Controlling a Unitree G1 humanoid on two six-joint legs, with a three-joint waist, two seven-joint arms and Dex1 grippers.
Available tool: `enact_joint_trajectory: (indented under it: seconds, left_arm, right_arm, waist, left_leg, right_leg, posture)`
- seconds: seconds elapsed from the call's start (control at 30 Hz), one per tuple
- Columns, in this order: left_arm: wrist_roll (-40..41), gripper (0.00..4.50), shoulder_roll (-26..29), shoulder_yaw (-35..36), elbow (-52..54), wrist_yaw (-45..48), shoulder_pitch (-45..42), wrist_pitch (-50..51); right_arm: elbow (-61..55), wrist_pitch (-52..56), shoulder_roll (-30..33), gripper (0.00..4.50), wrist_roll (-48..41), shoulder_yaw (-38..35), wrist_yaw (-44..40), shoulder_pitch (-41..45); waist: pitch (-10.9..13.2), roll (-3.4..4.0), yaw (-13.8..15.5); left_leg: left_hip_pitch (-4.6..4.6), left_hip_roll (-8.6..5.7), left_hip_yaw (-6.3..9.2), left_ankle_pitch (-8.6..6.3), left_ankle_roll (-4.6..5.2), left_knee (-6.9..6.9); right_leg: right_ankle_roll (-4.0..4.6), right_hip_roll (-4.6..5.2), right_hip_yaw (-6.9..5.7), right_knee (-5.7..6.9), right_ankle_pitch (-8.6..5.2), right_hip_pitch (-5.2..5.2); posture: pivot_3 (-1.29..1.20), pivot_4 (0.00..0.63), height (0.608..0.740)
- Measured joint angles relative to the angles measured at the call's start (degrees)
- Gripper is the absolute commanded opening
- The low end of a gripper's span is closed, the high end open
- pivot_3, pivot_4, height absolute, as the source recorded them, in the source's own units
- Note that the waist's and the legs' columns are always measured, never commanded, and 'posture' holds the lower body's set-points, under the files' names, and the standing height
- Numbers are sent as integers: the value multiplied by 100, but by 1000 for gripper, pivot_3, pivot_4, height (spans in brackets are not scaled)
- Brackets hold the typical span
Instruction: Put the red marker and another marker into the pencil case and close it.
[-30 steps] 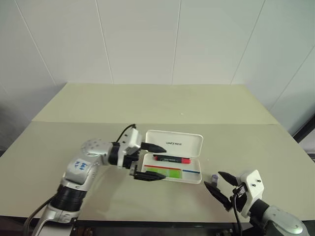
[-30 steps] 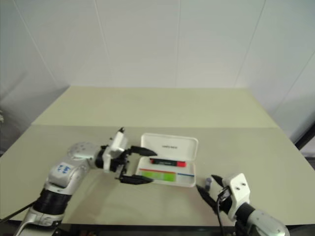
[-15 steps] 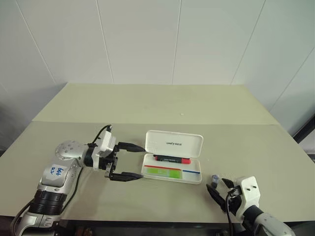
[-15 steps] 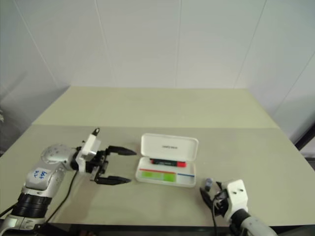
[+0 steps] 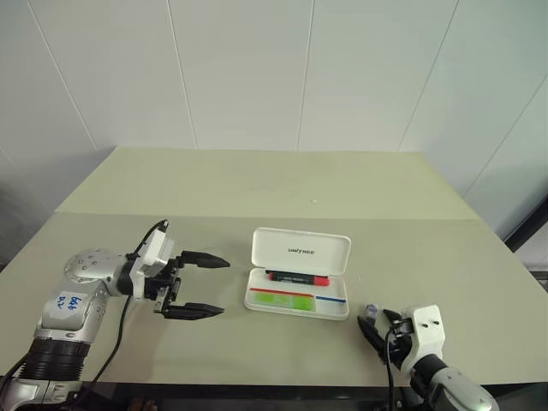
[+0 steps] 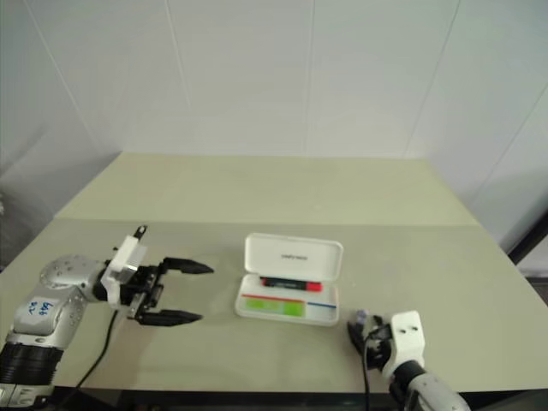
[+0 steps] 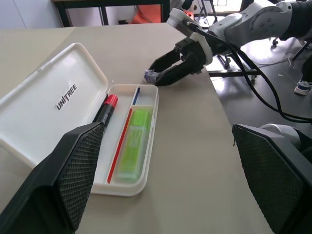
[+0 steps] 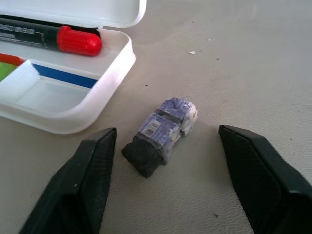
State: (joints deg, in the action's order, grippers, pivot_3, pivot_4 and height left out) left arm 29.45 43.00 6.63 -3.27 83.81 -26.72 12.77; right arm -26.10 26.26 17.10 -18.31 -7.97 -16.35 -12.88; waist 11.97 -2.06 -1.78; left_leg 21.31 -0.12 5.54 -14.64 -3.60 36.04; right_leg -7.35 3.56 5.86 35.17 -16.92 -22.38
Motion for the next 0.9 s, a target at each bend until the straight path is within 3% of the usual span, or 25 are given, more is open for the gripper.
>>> enact_joint_trajectory:
  seconds: [0.2, 0.5, 0.67, 0.77, 0.9]
  left_arm:
    - [-33, 4500, 36, 7, -232, 20, -5, -204]
    - [-33, 4500, 6, 1, -358, 25, -201, -340]
    - [-28, 4500, -24, -9, -450, 75, -215, -414]
    - [-25, 4500, -25, -7, -510, 144, -214, -424]
    - [21, 4500, -51, 11, -630, 211, -193, -497]
  right_arm:
    - [-78, 251, -43, 1153, -18, -177, 221, 3]
    - [91, 481, 603, 1097, -155, -245, -229, 590]
    - [-31, 393, 1399, 1097, -409, -216, -1118, 1287]
    - [-104, 378, 1874, 1097, -497, 32, -1762, 1515]
    - [-80, 397, 2408, 1097, -518, 506, -2548, 1820]
  waist:
    - [-19, -24, 20]
    - [-8, -7, -8]
    - [2, 9, 2]
    - [2, 9, 6]
    - [3, 11, 11]
  left_leg:
    - [3, 3, 1, 0, 0, -28]
    - [1, 4, -12, 1, 2, -46]
    - [3, 6, -8, 1, 2, -65]
    - [4, 5, -5, -5, 3, -77]
    - [19, 4, -3, -11, 2, -80]
  right_leg:
    - [2, 4, -4, -36, 1, 3]
    - [0, 2, 2, -41, 2, -7]
    - [-15, -2, -3, -38, 2, -16]
    - [-90, -1, -7, -37, 39, -19]
    - [-93, 4, -12, -43, 36, -30]
  posture:
    - [0, 150, 740]
    - [0, 150, 740]
    - [0, 150, 740]
    - [0, 150, 740]
    - [0, 150, 740]
